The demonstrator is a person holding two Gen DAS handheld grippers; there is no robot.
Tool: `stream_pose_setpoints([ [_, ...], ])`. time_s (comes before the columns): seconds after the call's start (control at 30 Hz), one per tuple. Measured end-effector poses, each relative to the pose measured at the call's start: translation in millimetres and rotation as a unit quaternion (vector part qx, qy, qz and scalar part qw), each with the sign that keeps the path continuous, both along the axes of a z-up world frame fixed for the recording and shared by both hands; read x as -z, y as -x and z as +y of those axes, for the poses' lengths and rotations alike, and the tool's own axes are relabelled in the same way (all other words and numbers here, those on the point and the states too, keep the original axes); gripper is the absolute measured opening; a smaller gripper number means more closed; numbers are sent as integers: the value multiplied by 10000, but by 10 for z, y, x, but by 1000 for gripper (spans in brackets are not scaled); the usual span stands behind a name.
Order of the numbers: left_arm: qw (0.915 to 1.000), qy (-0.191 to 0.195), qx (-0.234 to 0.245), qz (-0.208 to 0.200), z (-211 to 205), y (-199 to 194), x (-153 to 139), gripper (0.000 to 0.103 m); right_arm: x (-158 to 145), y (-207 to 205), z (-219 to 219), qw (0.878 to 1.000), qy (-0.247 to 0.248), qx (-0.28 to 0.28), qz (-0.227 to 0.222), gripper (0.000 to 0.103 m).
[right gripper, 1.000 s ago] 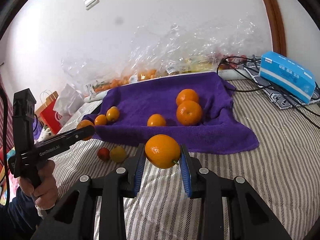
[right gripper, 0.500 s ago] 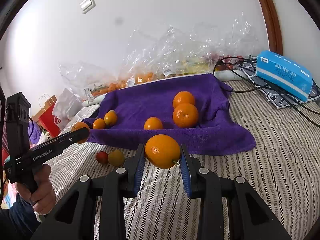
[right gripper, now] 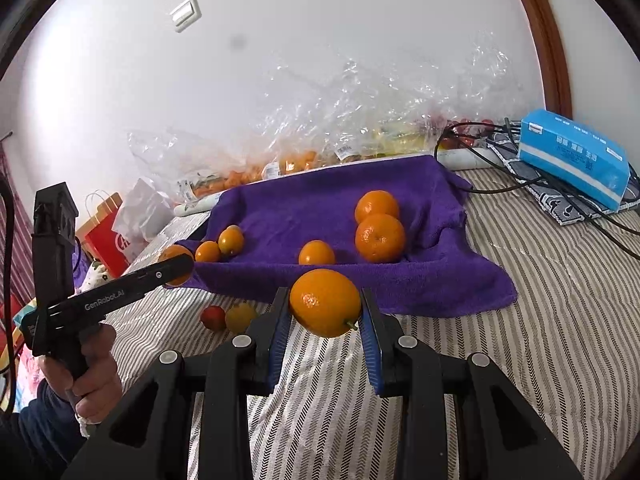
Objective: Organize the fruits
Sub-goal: 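Carry the orange over the purple towel while the left gripper carries its large orange there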
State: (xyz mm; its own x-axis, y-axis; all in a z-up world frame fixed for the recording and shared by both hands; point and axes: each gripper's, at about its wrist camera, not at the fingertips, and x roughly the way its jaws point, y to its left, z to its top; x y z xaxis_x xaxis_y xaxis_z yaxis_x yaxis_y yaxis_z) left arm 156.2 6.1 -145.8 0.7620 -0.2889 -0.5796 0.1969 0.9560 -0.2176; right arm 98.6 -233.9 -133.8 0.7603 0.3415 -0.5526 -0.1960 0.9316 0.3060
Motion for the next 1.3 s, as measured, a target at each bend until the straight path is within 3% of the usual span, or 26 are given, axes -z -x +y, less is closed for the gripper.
stream_pose_setpoints([
  [0.2,9993,-216,-93,-297,19,82,-82,39,-56,71,15,9998,9,-31,-217,33],
  [0.33,9993,-115,-214,-267,111,61,-132,39,-165,55,18,9989,-381,-143,-230,33],
  [0.53,9990,53,-326,-309,199,5,-340,39,-587,-61,227,9969,-3,-412,-678,33],
  [0.73,9978,45,-451,-484,139,-223,-533,39,-755,-435,327,9960,282,-332,-778,33],
  [0.93,9976,119,-473,-489,56,-552,-555,39,-690,-816,339,9967,386,-269,-655,33],
  [1.07,9975,195,-525,-424,133,-642,-406,39,-511,-998,334,9974,474,-221,-491,33],
  [1.3,9962,392,-751,-199,343,-701,-224,39,-168,-1210,349,9980,572,-258,93,33],
])
